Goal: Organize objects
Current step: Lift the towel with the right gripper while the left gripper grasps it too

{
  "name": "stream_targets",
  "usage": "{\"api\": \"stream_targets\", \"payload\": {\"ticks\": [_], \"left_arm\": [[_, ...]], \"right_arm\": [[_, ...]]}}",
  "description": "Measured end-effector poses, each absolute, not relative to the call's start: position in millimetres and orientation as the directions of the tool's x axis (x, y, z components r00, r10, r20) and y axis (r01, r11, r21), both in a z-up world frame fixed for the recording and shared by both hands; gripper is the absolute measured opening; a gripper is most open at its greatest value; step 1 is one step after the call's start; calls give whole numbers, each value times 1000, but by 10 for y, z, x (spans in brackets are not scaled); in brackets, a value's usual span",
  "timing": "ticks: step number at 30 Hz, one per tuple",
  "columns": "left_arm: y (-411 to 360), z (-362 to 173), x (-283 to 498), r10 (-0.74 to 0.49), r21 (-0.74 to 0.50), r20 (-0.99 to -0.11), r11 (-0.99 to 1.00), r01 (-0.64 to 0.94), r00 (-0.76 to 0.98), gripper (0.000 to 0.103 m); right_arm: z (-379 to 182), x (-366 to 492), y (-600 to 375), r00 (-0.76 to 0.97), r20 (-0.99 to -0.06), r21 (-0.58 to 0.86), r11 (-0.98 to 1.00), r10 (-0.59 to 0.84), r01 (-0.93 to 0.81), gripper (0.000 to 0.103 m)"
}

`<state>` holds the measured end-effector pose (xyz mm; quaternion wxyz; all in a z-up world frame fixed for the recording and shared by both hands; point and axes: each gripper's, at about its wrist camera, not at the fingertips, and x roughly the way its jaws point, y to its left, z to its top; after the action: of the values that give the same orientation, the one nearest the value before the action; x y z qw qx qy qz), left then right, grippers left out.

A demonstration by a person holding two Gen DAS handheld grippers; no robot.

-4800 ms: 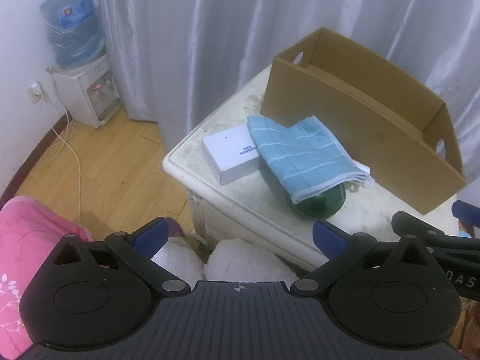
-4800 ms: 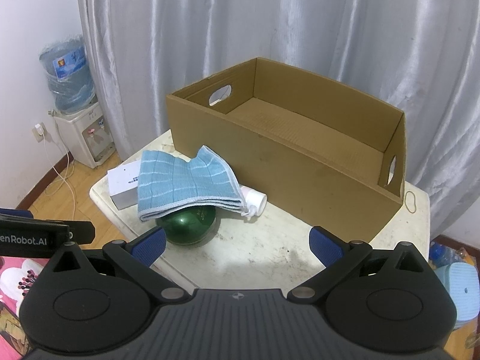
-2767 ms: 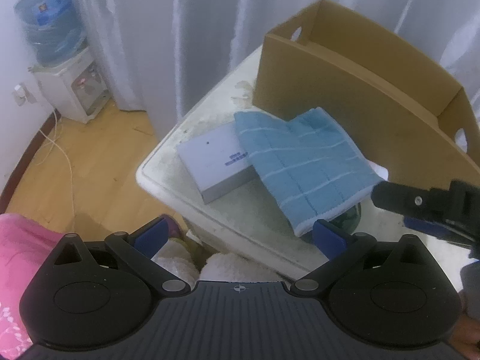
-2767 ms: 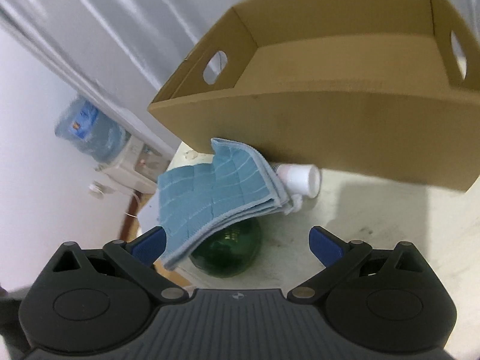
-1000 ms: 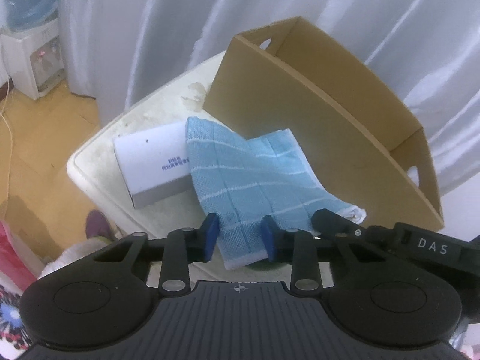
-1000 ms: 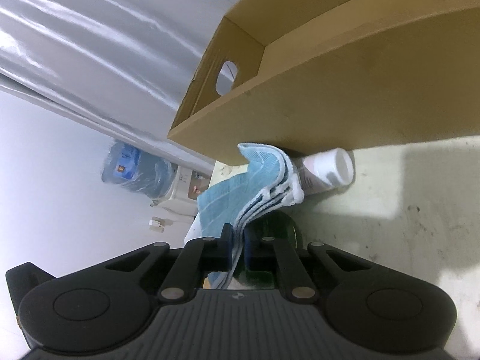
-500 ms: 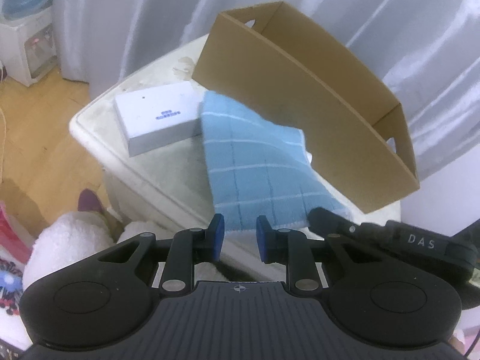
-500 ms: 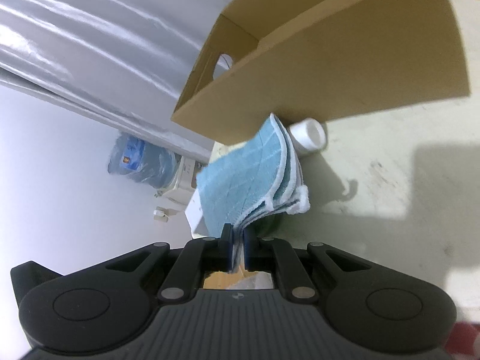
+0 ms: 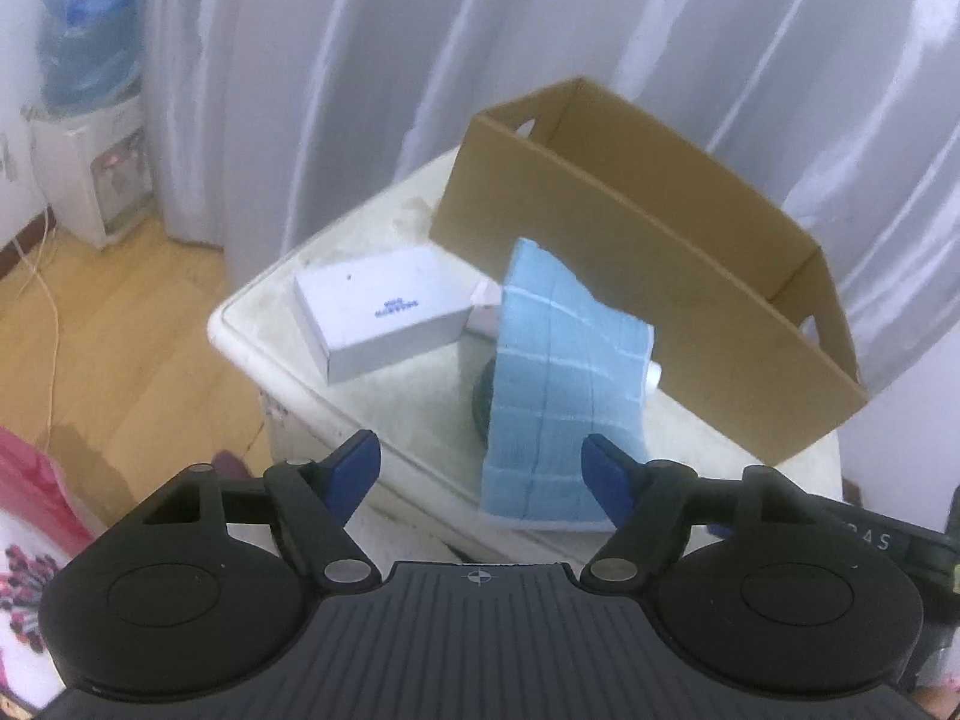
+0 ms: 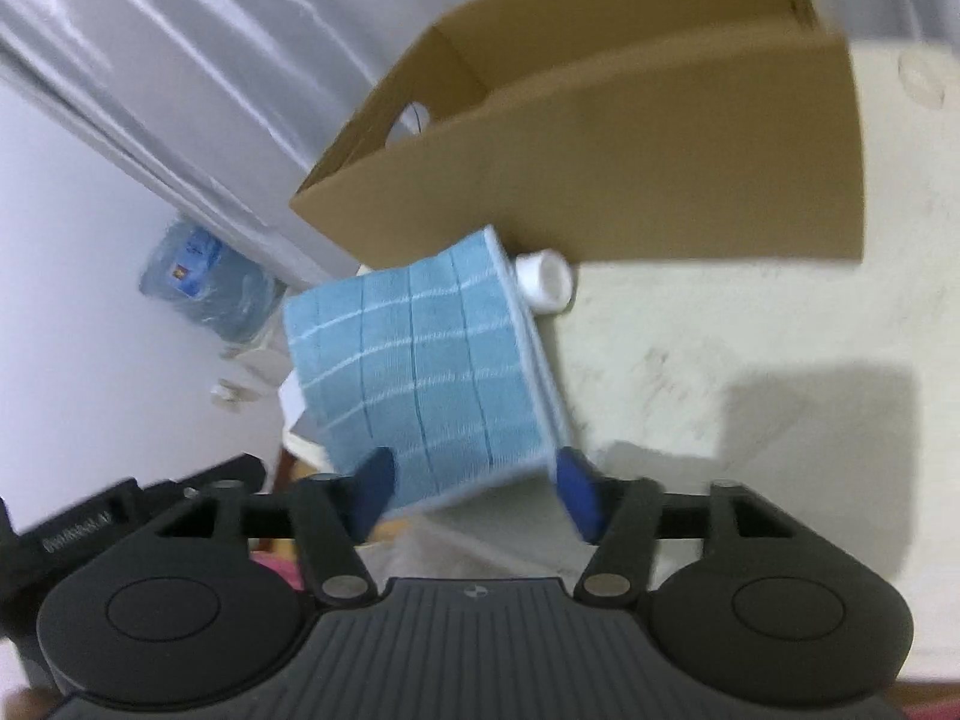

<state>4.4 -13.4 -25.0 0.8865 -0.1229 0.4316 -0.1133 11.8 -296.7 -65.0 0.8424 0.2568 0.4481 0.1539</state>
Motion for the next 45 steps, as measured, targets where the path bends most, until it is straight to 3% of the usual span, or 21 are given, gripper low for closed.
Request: {"api": "stream_targets", "payload": {"ticks": [8, 10, 12, 18, 22, 28, 32, 40, 45], "left_arm": [[-117, -191, -6, -361, -348, -670, 924, 155, 648, 79], [-123, -176, -14, -358, -336, -662, 927, 166, 658, 79], [-132, -167, -17, -359, -331, -654, 927, 174, 666, 79], [-124, -146, -37, -358, -327, -632, 927, 183, 687, 80], [-118, -143, -35, -353, -320, -623, 929, 185, 698, 89], [-112, -141, -2, -385, -342, -604, 916, 209, 698, 94], [-161, -140, 53, -405, -346, -617, 910, 229, 674, 98], [-243, -291, 303, -419, -343, -660, 906, 246, 624, 95], [-274, -412, 525, -442, -362, -678, 896, 256, 587, 85]], "right_arm": [[-473, -7, -2973, 609, -703, 422, 905, 368, -59, 80], [-415, -35, -2960, 634, -696, 378, 923, 337, -76, 95], [-324, -84, -2943, 674, -672, 326, 940, 307, -103, 103], [-188, -108, -2847, 716, -647, 226, 963, 261, -147, 103], [-161, -123, -2889, 734, -609, 266, 949, 301, -168, 103], [-158, -85, -2988, 758, -532, 335, 916, 378, -222, 103], [-217, 65, -3019, 743, -531, 390, 896, 406, -211, 103], [-594, 489, -3086, 647, -580, 564, 817, 495, -121, 103], [-823, 727, -3077, 607, -568, 654, 753, 557, -79, 103]]}}
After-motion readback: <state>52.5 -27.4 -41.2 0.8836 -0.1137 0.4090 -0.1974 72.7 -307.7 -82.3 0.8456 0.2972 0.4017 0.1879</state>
